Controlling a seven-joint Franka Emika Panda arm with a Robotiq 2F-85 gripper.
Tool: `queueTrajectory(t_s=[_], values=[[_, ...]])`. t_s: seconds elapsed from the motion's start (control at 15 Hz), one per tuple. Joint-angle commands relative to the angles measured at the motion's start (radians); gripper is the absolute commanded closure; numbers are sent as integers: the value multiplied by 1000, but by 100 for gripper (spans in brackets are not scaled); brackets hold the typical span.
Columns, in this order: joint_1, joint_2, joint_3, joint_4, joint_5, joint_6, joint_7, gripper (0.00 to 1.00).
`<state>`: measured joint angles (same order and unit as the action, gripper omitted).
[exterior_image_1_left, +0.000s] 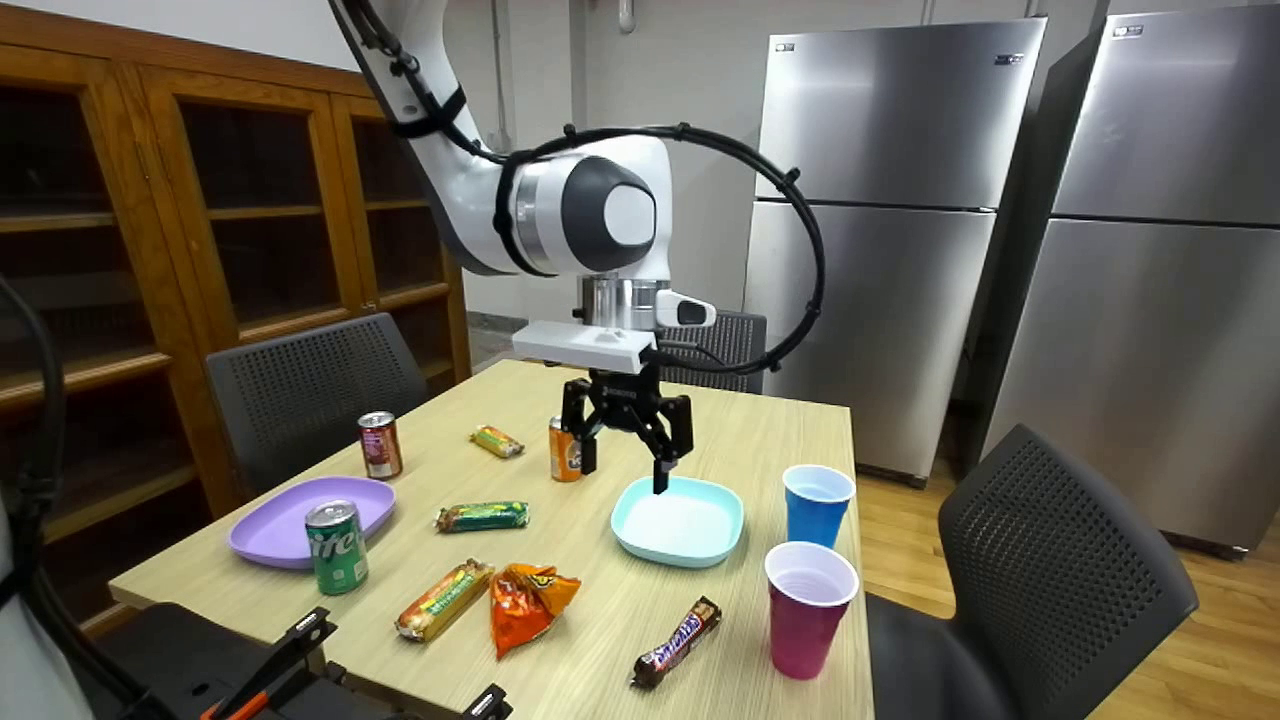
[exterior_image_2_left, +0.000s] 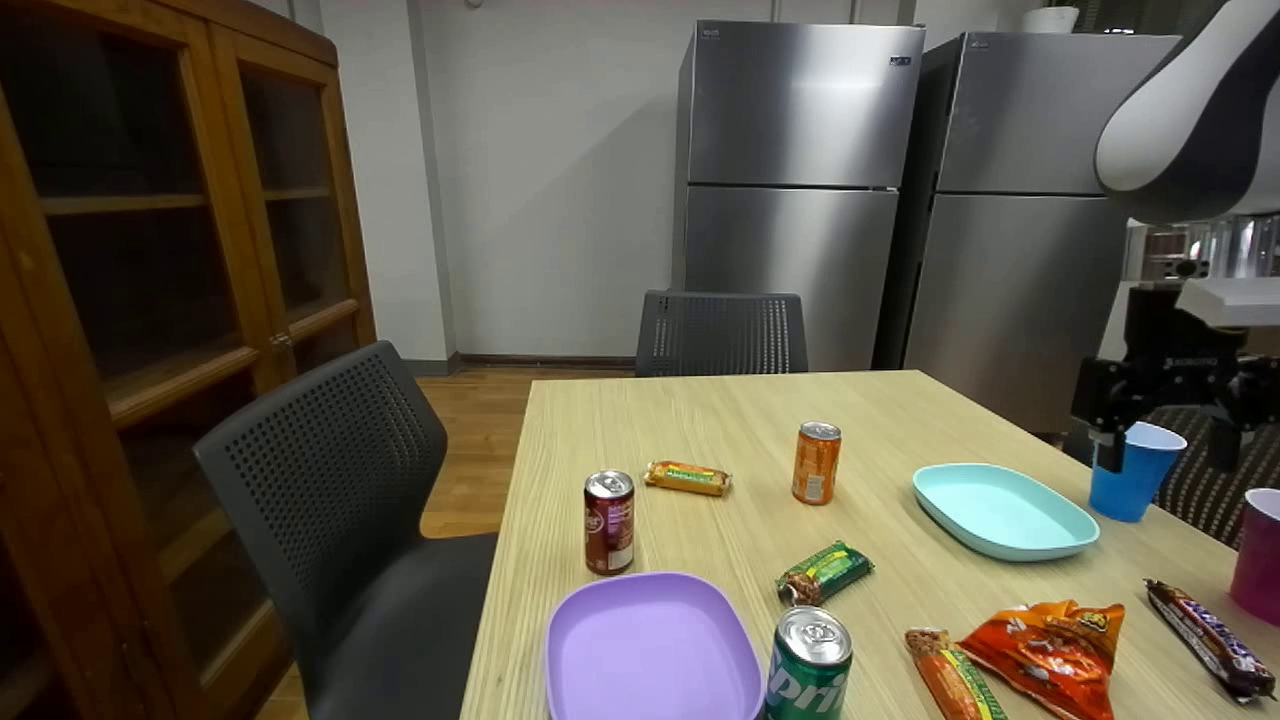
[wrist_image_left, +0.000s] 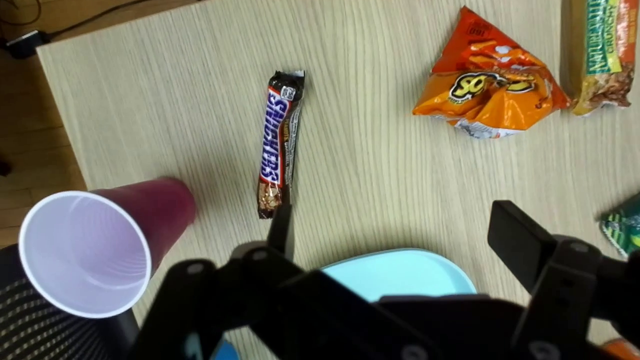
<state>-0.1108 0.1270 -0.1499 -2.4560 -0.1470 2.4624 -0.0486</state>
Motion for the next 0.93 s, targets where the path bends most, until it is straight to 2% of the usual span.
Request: queueTrajectory(t_s=[0.0, 0.27, 0.67, 0.87], values=[[-20, 73, -15, 6, 2, 105, 36, 0], [-35, 144, -36, 13, 43, 174, 72, 0], [-61, 233, -47, 37, 157, 211, 113, 0], [-69, 278, -53, 57, 180, 229, 128, 0]])
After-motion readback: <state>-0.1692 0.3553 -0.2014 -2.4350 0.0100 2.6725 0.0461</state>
